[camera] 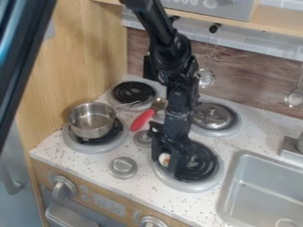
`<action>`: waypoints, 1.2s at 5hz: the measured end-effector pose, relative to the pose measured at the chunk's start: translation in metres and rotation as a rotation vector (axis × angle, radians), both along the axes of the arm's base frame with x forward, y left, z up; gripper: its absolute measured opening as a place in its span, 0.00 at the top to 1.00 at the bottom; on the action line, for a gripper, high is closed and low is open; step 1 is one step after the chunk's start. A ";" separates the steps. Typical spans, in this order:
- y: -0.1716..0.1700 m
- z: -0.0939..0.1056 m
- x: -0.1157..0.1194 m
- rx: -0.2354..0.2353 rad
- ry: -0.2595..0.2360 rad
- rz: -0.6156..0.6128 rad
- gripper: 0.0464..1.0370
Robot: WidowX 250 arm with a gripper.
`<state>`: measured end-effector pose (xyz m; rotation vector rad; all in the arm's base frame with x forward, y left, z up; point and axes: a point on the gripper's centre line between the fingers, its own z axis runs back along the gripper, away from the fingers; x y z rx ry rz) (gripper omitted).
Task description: Took the thing of the pan and put it on the lower right burner
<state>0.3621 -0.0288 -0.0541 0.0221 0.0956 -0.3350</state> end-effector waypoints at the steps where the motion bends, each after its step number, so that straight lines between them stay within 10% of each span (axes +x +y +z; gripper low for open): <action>1: -0.006 -0.002 0.005 -0.023 -0.007 -0.009 0.41; 2: -0.012 -0.001 0.005 -0.015 -0.009 -0.042 0.11; 3: -0.014 0.003 0.006 -0.006 -0.016 -0.044 0.02; 6: -0.016 0.082 0.007 0.053 -0.118 0.014 0.04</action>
